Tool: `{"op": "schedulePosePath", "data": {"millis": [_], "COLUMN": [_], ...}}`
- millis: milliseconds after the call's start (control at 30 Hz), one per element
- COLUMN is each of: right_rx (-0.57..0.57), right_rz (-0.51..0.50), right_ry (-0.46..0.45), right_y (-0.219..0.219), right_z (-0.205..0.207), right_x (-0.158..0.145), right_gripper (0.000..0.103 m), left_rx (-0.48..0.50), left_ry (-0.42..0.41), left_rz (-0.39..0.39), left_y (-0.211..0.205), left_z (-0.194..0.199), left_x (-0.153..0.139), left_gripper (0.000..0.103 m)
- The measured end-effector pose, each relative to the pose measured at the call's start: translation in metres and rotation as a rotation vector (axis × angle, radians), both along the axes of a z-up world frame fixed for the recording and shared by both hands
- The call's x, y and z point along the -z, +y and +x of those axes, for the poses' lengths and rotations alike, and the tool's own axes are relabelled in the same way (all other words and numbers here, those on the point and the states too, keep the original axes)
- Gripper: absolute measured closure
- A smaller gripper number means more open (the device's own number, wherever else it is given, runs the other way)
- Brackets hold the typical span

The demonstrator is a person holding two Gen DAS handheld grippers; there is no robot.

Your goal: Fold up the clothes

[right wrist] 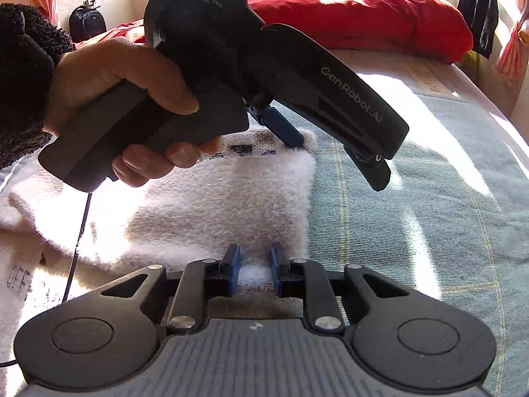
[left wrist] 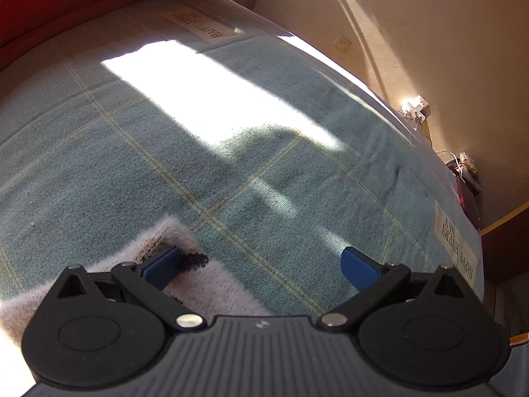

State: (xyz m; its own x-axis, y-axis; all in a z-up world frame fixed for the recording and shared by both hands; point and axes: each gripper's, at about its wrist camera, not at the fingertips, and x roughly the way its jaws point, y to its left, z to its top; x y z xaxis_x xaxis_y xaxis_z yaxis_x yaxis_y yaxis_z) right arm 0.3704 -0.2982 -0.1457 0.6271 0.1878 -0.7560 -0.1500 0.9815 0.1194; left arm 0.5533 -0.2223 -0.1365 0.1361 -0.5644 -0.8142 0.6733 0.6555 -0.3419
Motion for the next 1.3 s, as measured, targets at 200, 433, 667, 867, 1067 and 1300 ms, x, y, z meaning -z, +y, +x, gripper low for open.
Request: {"op": "schedulePosePath", "data": {"millis": [200, 433, 667, 867, 1067, 1300], "right_rx": [0.010, -0.006, -0.021, -0.048, -0.118, -0.184], "right_rz": [0.024, -0.006, -0.041, -0.095, -0.158, -0.132], "right_ry": [-0.063, -0.090, -0.011, 0.005, 0.064, 0.008], "right_y": [-0.013, -0.011, -0.005, 0.006, 0.039, 0.069], "right_z": [0.005, 0.056, 0.054, 0.034, 0.035, 0.037], "right_x": [-0.023, -0.022, -0.002, -0.021, -0.007, -0.033], "right_gripper": [0.080, 0.083, 0.083, 0.082, 0.082, 0.082], "left_rx": [-0.074, -0.180, -0.248, -0.255, -0.254, -0.286], "left_ry": [-0.093, -0.164, -0.141, -0.184, -0.173, -0.192], "left_rz": [0.056, 0.240, 0.332, 0.368, 0.364, 0.293], "left_y": [0.055, 0.131, 0.188, 0.213, 0.228, 0.244], "left_z": [-0.030, -0.071, -0.099, -0.122, -0.133, -0.148], "left_x": [-0.043, -0.050, -0.035, -0.035, -0.007, -0.012], "left_gripper": [0.001, 0.001, 0.001, 0.001, 0.001, 0.001]}}
